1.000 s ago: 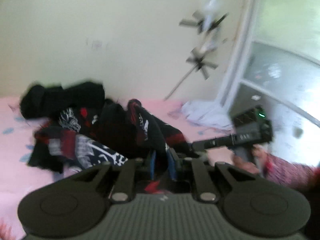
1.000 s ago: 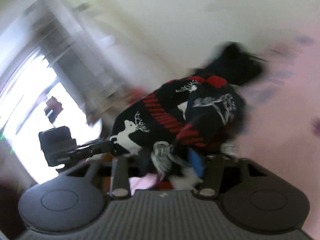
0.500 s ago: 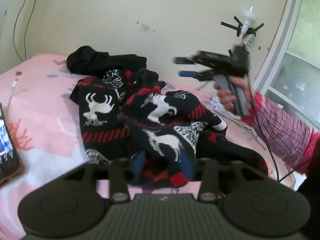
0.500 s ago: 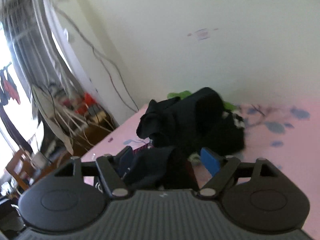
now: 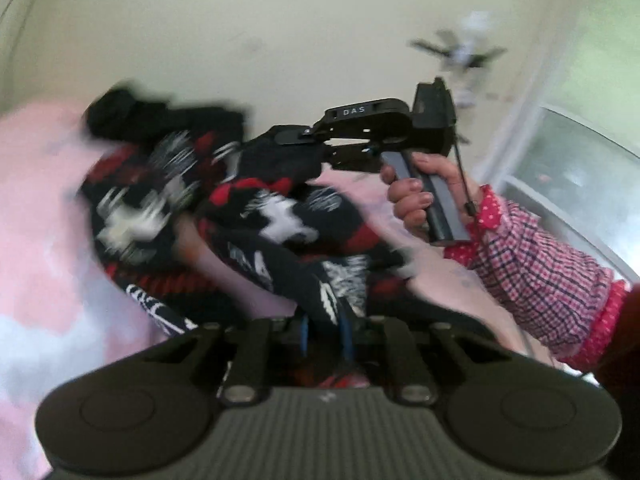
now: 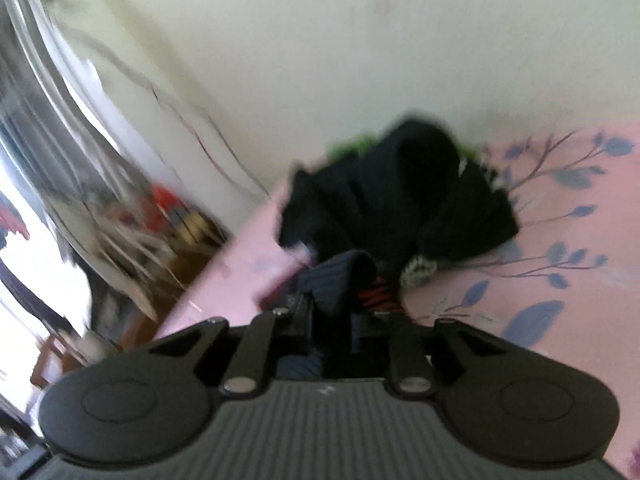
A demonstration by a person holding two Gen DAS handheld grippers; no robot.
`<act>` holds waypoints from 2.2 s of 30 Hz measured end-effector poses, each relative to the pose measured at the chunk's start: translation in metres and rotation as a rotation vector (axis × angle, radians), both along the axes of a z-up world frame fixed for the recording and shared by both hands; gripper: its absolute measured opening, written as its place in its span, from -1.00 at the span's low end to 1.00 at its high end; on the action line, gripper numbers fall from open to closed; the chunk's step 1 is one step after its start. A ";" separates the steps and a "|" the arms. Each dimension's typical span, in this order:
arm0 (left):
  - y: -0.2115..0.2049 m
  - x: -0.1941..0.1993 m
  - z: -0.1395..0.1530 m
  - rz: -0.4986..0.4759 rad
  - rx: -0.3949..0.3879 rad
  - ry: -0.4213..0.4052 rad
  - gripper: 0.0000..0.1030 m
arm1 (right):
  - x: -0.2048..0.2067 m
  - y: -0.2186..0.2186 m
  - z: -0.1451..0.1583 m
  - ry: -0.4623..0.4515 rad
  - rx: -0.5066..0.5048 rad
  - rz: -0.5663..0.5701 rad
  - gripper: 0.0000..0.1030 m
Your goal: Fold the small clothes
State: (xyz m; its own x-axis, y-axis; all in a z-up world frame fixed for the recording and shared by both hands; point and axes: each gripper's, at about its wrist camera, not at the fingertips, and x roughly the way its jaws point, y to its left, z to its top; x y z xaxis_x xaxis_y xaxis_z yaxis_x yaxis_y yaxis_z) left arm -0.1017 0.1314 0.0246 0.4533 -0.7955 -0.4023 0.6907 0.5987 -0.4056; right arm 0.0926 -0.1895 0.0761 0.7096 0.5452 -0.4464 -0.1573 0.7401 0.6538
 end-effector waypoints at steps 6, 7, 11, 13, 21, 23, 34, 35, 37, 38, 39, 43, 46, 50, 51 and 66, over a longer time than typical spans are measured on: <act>-0.032 -0.035 0.040 -0.171 -0.085 -0.161 -0.75 | -0.134 -0.088 0.080 -0.294 0.157 -0.232 -0.92; -0.038 -0.038 0.046 -0.203 -0.101 -0.179 -0.75 | -0.161 -0.101 0.093 -0.339 0.155 -0.279 -0.92; -0.051 -0.049 0.064 -0.352 -0.157 -0.241 -0.75 | -0.255 -0.139 0.129 -0.500 0.159 -0.437 -0.92; -0.050 -0.052 0.069 -0.417 -0.179 -0.260 -0.75 | -0.304 -0.153 0.145 -0.592 0.161 -0.513 -0.92; -0.043 -0.032 0.057 -0.465 -0.207 -0.217 -0.75 | -0.380 -0.154 0.175 -0.751 0.004 -0.661 -0.92; -0.031 -0.020 0.052 -0.407 -0.200 -0.197 -0.75 | -0.358 -0.147 0.175 -0.702 -0.026 -0.629 -0.91; 0.125 0.060 0.044 0.298 -0.162 -0.103 -0.75 | -0.178 -0.069 0.119 -0.468 -0.033 -0.295 0.24; 0.135 0.066 0.038 0.343 -0.145 -0.081 -0.75 | -0.173 -0.068 0.113 -0.456 -0.079 -0.302 0.24; 0.146 0.079 0.020 0.420 -0.087 -0.011 -0.75 | -0.171 -0.074 0.099 -0.433 -0.126 -0.306 0.23; 0.146 0.085 0.008 0.446 -0.048 0.026 -0.75 | -0.173 -0.080 0.088 -0.406 -0.163 -0.318 0.24; 0.144 0.092 -0.005 0.464 -0.014 0.068 -0.75 | -0.175 -0.085 0.077 -0.377 -0.204 -0.328 0.24; 0.151 0.104 -0.039 0.494 0.002 0.151 -0.75 | -0.178 -0.103 0.025 -0.197 -0.395 -0.336 0.24; 0.161 0.104 -0.044 0.507 -0.051 0.180 -0.75 | -0.171 -0.112 -0.018 -0.054 -0.451 -0.311 0.25; 0.161 0.102 -0.042 0.514 -0.035 0.184 -0.75 | -0.143 -0.101 -0.045 0.026 -0.492 -0.206 0.27; 0.161 0.099 -0.040 0.514 -0.023 0.178 -0.75 | -0.133 -0.094 -0.049 0.033 -0.498 -0.163 0.27; 0.114 0.106 0.014 0.420 0.016 0.065 -0.75 | -0.168 -0.092 -0.001 -0.188 -0.533 -0.253 -0.95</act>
